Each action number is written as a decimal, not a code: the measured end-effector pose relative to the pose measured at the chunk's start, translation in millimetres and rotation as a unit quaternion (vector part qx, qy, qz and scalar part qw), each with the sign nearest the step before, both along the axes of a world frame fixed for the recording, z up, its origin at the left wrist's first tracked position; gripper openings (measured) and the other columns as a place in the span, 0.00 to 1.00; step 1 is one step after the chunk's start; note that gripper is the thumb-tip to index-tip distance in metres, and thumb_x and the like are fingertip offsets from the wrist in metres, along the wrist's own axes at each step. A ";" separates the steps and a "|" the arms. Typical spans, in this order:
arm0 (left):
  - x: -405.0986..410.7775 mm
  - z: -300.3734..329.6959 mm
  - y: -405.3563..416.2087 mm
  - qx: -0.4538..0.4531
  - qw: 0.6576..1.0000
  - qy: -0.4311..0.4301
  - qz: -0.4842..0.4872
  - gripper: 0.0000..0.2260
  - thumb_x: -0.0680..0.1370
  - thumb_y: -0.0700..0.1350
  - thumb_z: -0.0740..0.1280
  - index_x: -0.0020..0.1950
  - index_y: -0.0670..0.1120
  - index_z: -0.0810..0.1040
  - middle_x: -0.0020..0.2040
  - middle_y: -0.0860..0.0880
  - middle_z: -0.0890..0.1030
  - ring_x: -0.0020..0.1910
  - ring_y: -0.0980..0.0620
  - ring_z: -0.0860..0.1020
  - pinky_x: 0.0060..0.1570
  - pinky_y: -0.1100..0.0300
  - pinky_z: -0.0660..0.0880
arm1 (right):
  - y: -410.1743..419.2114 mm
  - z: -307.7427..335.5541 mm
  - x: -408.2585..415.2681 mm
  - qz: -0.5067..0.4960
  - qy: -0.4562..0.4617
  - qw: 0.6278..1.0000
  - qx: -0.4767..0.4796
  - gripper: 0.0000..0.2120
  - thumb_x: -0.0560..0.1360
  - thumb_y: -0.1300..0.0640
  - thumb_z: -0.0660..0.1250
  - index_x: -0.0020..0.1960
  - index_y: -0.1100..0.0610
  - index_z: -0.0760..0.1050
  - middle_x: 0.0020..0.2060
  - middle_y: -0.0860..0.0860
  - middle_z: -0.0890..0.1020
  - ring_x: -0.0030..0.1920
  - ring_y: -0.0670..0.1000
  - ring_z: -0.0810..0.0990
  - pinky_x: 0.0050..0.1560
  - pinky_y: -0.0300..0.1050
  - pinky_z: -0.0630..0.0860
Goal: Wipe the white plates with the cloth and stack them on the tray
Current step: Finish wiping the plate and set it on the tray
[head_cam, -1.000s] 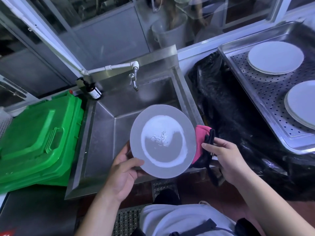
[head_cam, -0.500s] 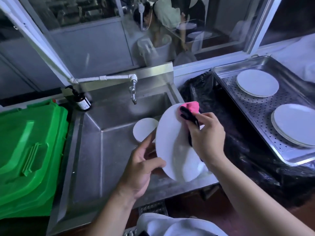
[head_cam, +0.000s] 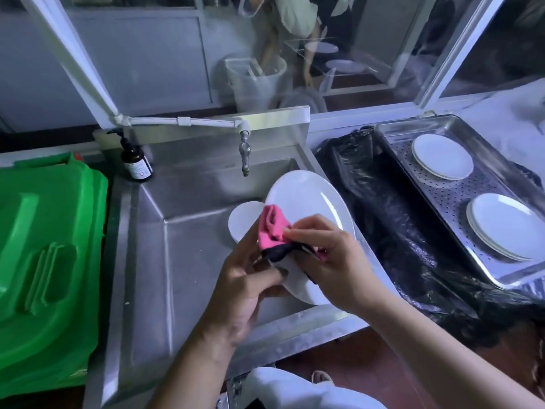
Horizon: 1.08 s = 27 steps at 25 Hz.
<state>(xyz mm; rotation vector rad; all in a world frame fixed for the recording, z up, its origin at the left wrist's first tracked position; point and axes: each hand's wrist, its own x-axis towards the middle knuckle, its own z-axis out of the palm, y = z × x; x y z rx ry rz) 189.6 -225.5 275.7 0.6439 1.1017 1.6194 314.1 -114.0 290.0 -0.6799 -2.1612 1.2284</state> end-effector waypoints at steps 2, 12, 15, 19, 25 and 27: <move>-8.5 -6.4 -2.2 0.016 1.000 -0.012 -0.024 0.30 0.68 0.30 0.67 0.68 0.50 0.78 0.60 0.36 0.81 0.61 0.35 0.80 0.53 0.32 0.79 | -9.7 -2.3 2.2 -0.002 -0.019 1.000 -0.009 0.15 0.72 0.60 0.68 0.57 0.54 0.85 0.48 0.39 0.80 0.47 0.39 0.81 0.46 0.28 0.72; -29.2 -27.3 -4.3 0.001 0.994 -0.100 -0.032 0.25 0.73 0.39 0.67 0.70 0.49 0.77 0.52 0.33 0.80 0.38 0.41 0.80 0.34 0.53 0.74 | -41.4 -21.7 17.6 0.010 -0.112 0.993 -0.021 0.14 0.75 0.61 0.73 0.57 0.48 0.84 0.49 0.40 0.80 0.50 0.43 0.82 0.50 0.33 0.74; -33.1 -31.7 -9.6 -0.016 0.996 -0.091 -0.014 0.27 0.69 0.37 0.65 0.67 0.52 0.80 0.59 0.41 0.83 0.48 0.42 0.83 0.36 0.50 0.80 | -36.3 -13.2 27.3 0.066 -0.197 0.977 -0.040 0.13 0.76 0.60 0.73 0.57 0.47 0.85 0.48 0.42 0.80 0.48 0.45 0.82 0.49 0.38 0.77; -52.0 -31.0 -12.1 -0.022 0.995 -0.093 0.005 0.27 0.71 0.40 0.65 0.69 0.57 0.77 0.63 0.48 0.81 0.58 0.44 0.80 0.44 0.43 0.81 | -24.0 12.5 46.3 0.119 -0.295 0.947 -0.044 0.14 0.75 0.65 0.72 0.51 0.47 0.86 0.47 0.42 0.80 0.47 0.43 0.83 0.46 0.33 0.75; -67.8 -20.1 -21.1 -0.018 0.996 -0.087 0.010 0.26 0.70 0.37 0.67 0.68 0.50 0.79 0.64 0.44 0.82 0.61 0.40 0.80 0.50 0.39 0.82 | 7.7 56.6 32.3 -0.064 -0.199 0.977 0.038 0.13 0.74 0.61 0.74 0.49 0.41 0.83 0.46 0.44 0.84 0.46 0.47 0.84 0.50 0.56 0.82; -68.1 -14.4 -22.9 -0.014 0.993 -0.113 0.005 0.23 0.69 0.35 0.67 0.63 0.47 0.83 0.61 0.42 0.83 0.59 0.40 0.81 0.49 0.41 0.83 | 16.5 70.7 12.6 -0.129 -0.138 0.974 0.123 0.17 0.74 0.62 0.73 0.52 0.39 0.81 0.49 0.44 0.84 0.47 0.45 0.83 0.53 0.51 0.81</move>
